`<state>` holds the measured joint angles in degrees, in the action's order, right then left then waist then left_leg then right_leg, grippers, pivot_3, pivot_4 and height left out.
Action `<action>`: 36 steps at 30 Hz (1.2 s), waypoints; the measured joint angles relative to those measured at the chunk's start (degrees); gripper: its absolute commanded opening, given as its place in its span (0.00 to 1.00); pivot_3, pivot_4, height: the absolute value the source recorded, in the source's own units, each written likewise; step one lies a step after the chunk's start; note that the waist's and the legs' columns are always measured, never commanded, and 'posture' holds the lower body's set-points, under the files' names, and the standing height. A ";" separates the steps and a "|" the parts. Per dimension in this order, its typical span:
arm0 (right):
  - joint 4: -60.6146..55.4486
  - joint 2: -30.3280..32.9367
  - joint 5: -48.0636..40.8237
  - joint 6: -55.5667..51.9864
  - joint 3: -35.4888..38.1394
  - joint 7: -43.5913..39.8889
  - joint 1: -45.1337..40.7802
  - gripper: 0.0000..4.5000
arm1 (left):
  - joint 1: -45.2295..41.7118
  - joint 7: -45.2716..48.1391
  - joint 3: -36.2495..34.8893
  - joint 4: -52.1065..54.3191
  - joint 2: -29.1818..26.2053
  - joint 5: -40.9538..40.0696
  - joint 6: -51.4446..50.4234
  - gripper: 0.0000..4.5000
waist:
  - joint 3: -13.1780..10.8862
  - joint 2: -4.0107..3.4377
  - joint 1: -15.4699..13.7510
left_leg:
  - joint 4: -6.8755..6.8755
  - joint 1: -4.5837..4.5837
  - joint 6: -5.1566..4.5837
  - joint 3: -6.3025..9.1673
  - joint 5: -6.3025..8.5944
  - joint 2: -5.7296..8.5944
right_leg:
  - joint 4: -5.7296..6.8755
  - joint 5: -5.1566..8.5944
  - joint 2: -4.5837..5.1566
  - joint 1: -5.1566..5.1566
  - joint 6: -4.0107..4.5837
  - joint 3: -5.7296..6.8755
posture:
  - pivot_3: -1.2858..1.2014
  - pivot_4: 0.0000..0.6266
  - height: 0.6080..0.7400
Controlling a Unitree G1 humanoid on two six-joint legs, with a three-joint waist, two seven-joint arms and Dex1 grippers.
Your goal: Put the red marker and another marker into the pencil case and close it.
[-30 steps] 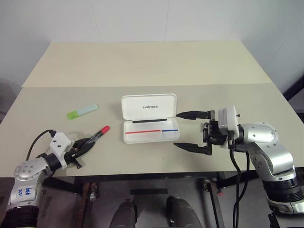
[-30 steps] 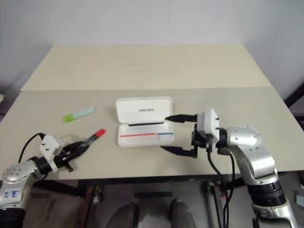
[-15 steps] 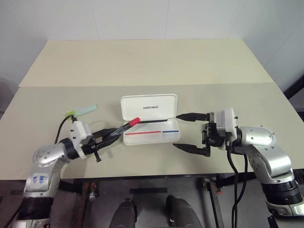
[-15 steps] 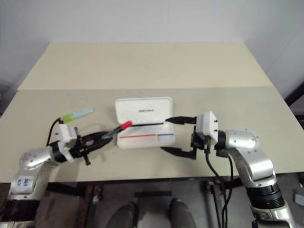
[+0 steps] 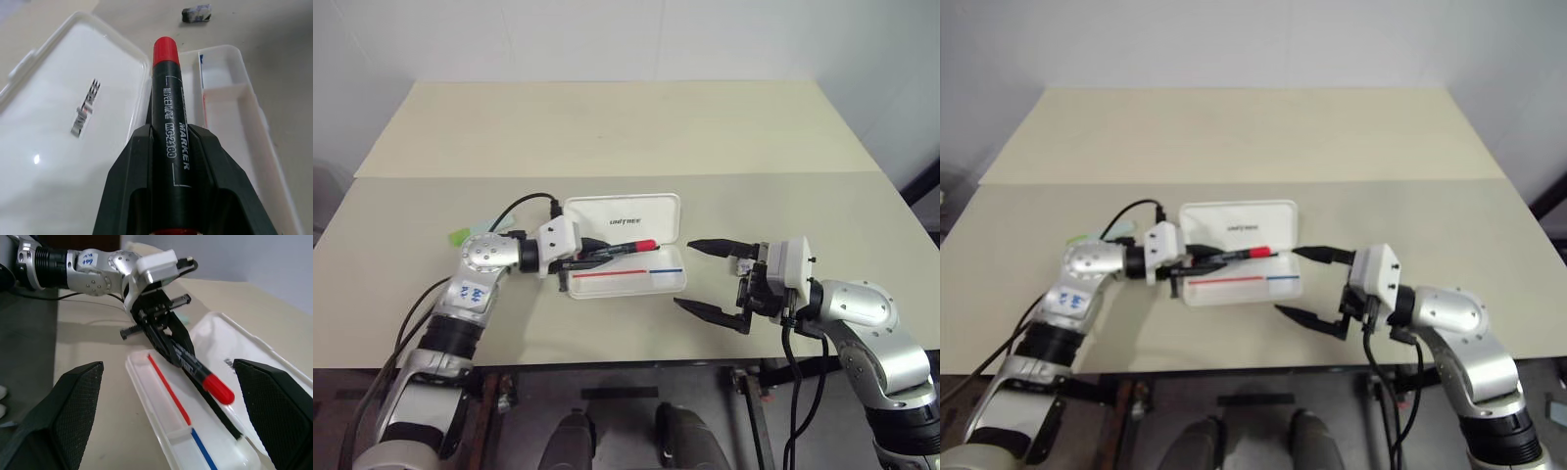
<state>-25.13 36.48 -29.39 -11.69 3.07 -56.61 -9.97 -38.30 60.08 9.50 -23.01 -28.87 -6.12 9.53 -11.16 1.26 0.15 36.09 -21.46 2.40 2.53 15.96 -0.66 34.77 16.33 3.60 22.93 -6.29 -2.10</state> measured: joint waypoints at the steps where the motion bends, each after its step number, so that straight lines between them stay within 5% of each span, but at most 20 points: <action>1: -0.71 0.16 0.00 -0.18 0.30 0.65 0.70 1.00 | -0.89 0.21 0.44 -1.42 0.82 0.35 0.71 0.14 | 0.00 0.00 0.03 | 0.01 0.00 0.00 -0.01 0.00 -0.02 | 0.02 0.01 -0.02 0.01 -0.01 0.00 | 0.52 0.24 1.00; 4: -3.28 0.33 0.01 -0.95 1.61 2.77 2.88 1.00 | -3.23 1.19 1.77 -5.47 2.89 1.39 2.11 0.14 | -0.01 0.01 -0.12 | 0.04 0.00 0.00 0.02 0.00 -0.01 | 0.10 0.03 -0.05 0.02 -0.04 0.00 | 0.52 0.24 1.00; 15: -6.47 0.82 -0.01 -1.35 2.69 6.77 5.70 1.00 | -4.79 0.67 2.31 -10.68 4.14 3.15 3.14 0.98 | -0.02 0.04 -0.10 | 0.17 0.02 0.00 0.03 0.00 0.00 | 0.24 0.02 -0.06 0.01 -0.06 -0.07 | 0.52 0.24 1.00; 25: -5.87 0.84 -0.10 -1.33 1.89 6.07 3.64 1.00 | -2.29 1.27 1.41 -5.46 4.50 1.48 2.08 0.99 | -0.02 0.04 -0.04 | 0.15 0.03 0.00 0.02 0.00 -0.02 | 0.26 0.03 -0.07 0.02 -0.06 -0.08 | 0.52 0.24 1.00; 36: -2.71 -0.09 -0.27 -1.19 -0.64 3.92 0.96 1.00 | 9.47 2.09 -5.47 12.66 1.71 -8.94 -2.64 0.99 | -0.02 0.04 0.12 | 0.14 0.12 0.00 -0.02 -0.01 -0.06 | 0.33 0.04 -0.06 0.01 -0.03 -0.16 | 0.52 0.24 1.00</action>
<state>-27.84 36.39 -29.65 -12.88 2.43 -52.69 -9.01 -28.83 62.17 4.03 -10.35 -27.16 -15.06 6.90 -11.18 1.29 0.27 36.24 -21.34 2.41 2.51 15.95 -0.71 35.10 16.37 3.54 22.94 -6.33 -2.26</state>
